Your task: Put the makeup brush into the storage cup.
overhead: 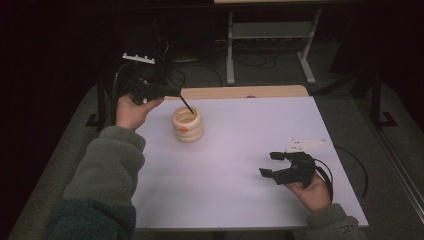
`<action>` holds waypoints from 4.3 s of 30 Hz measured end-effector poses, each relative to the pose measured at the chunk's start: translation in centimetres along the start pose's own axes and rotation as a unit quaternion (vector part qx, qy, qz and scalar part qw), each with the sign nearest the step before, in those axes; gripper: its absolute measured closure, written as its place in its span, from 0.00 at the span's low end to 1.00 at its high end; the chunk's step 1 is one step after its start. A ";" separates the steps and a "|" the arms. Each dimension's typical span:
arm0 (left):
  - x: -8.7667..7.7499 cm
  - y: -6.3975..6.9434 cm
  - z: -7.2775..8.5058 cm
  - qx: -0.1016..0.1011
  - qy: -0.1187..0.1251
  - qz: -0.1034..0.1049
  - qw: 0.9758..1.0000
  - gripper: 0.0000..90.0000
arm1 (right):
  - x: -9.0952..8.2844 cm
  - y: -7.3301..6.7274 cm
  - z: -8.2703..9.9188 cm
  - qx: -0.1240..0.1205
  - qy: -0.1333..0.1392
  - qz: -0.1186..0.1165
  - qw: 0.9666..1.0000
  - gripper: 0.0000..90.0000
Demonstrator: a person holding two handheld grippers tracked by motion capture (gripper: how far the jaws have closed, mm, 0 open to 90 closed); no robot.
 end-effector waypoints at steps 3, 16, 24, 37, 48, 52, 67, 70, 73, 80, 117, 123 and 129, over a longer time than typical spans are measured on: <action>0.2 -0.4 -0.3 -0.009 0.002 -0.004 1.000 0.95 | -0.1 0.0 0.0 -0.001 0.001 0.002 1.000 0.26; 1.2 -2.4 -0.2 -0.027 0.001 -0.036 0.999 0.95 | -0.3 0.1 -0.1 -0.002 0.004 0.002 1.000 0.26; 2.2 -2.8 0.2 -0.033 0.000 -0.051 0.998 0.95 | -0.5 0.1 -0.2 -0.004 0.007 0.003 1.000 0.26; 3.5 -3.9 2.0 -0.055 -0.012 -0.067 0.996 0.95 | -0.6 0.0 -0.2 -0.006 0.009 0.004 1.000 0.26; 4.0 -4.6 3.6 -0.066 -0.015 -0.074 0.995 0.94 | -0.4 -0.1 -0.2 -0.008 0.006 0.004 1.000 0.26; 4.2 -4.6 4.0 -0.068 -0.018 -0.072 0.995 0.94 | -0.3 -0.1 -0.2 -0.008 0.006 0.005 1.000 0.26; 5.7 -4.6 6.1 -0.081 -0.034 -0.070 0.994 0.94 | -0.1 -0.2 -0.1 -0.013 0.000 0.009 1.000 0.26; 5.9 -4.6 6.4 -0.080 -0.037 -0.072 0.993 0.94 | -0.1 -0.3 -0.1 -0.014 -0.001 0.009 1.000 0.26; 6.1 -4.6 6.8 -0.081 -0.040 -0.070 0.993 0.94 | -0.1 -0.3 -0.1 -0.014 -0.001 0.009 1.000 0.26; 6.6 -4.7 7.6 -0.080 -0.052 -0.071 0.993 0.94 | 0.0 -0.3 0.0 -0.011 -0.004 0.008 1.000 0.26; 3.5 -4.0 11.1 -0.026 -0.036 -0.101 0.994 0.66 | -0.1 0.0 0.0 -0.012 -0.002 0.023 1.000 0.26; 2.8 -2.7 12.1 -0.009 -0.033 -0.098 0.995 0.62 | -0.3 0.2 0.1 -0.008 0.003 0.031 0.999 0.25; 1.8 -1.7 12.9 0.007 -0.022 -0.095 0.995 0.58 | -0.2 0.2 0.1 -0.007 0.000 0.035 0.999 0.25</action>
Point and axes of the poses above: each handheld gripper's, and its own axes: x roughly forward along the jaws, z roughly out of its underside, y roughly to its right, the point moved 8 cm from there along x, roughly forward along the jaws, and after that the axes turned 12 degrees about -z, right-handed, at the moved point
